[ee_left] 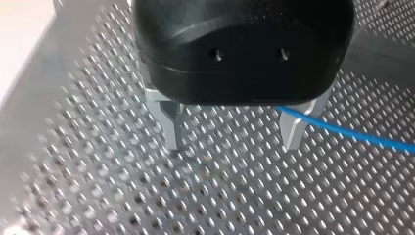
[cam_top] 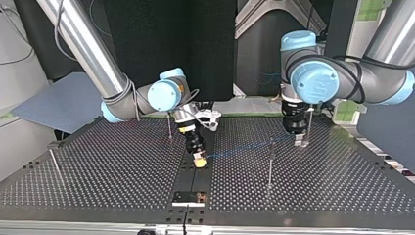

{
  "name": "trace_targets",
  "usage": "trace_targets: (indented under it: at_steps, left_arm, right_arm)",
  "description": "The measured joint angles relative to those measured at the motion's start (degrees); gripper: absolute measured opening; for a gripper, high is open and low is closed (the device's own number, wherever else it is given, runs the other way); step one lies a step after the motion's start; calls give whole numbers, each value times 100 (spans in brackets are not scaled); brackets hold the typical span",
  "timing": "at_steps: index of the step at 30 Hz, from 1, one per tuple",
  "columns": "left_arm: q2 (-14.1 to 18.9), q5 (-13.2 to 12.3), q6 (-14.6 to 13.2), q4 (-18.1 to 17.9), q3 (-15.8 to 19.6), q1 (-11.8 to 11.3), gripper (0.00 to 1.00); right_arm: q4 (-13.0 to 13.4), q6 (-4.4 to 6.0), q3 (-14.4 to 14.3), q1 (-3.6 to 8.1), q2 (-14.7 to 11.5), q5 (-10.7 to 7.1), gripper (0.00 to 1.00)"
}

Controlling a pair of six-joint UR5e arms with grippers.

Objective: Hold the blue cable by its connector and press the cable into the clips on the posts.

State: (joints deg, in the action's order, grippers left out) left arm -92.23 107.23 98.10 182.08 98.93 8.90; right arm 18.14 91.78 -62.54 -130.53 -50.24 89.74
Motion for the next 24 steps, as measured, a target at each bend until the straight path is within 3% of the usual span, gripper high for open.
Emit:
trace_targets:
  at_steps: [8,24]
  left_arm:
    - [229,-259,81,-11,24,168,100]
    - [238,-278,92,-63,27,339,100]
  right_arm:
    - [-2,-1,0,-9,0,0,0]
    - [-3,0,-1,-18,0,0,0]
